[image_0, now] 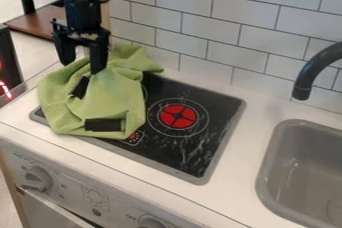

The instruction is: Move the cloth from left to right

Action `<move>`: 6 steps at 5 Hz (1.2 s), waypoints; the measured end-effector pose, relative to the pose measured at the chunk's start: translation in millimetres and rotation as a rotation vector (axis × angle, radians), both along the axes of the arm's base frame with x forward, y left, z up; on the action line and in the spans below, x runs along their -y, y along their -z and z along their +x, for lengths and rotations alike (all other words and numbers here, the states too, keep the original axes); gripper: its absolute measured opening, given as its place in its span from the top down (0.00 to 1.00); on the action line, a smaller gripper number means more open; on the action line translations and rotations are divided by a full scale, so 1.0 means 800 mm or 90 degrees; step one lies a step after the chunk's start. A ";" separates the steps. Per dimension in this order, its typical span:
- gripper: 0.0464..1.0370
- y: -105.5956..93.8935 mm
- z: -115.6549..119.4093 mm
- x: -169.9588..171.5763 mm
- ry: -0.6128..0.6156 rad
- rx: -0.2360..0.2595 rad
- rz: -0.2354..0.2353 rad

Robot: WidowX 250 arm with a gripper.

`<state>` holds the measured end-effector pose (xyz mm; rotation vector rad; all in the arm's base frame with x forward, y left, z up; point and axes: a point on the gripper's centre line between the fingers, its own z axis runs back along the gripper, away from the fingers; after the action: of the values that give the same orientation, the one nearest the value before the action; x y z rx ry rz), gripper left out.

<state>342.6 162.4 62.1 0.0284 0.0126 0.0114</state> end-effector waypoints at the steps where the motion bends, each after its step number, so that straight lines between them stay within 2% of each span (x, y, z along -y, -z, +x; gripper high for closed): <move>1: 0.04 0.020 0.002 -0.004 -0.023 -0.009 0.005; 2: 0.04 0.045 0.004 0.001 -0.039 -0.025 -0.023; 3: 0.04 0.046 0.011 0.005 -0.049 -0.001 -0.037; 5: 0.04 0.053 0.007 0.034 -0.033 0.024 -0.036; 6: 0.04 0.054 0.005 0.068 0.002 0.025 -0.035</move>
<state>346.7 107.9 19.0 -0.0260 -0.0265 0.0085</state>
